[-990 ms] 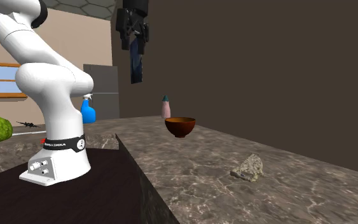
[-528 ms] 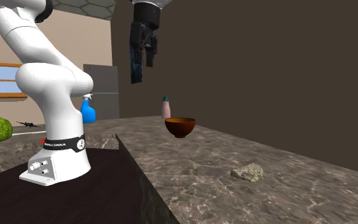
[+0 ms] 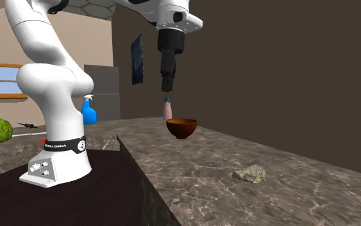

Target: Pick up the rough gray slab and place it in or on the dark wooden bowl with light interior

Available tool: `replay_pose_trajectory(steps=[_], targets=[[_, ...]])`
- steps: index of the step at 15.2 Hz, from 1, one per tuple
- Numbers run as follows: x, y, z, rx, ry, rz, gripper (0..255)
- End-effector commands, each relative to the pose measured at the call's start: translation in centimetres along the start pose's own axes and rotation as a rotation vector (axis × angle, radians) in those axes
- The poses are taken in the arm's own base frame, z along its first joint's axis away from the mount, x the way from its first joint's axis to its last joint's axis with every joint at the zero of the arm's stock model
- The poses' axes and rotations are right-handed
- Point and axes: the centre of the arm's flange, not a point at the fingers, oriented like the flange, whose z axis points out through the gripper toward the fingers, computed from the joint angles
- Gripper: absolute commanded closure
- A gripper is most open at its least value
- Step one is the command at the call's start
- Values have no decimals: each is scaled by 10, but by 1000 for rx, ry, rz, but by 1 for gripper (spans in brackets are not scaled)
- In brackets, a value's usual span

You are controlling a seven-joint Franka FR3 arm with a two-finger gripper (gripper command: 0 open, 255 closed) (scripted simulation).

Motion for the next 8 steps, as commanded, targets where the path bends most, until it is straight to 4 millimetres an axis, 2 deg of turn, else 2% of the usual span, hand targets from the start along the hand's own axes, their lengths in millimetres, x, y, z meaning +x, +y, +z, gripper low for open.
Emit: replay_pose_trajectory(steps=[1, 8], targets=[[18, 5, 14, -11, 8, -40, 0], [86, 19, 69, -47, 28, -172, 0]])
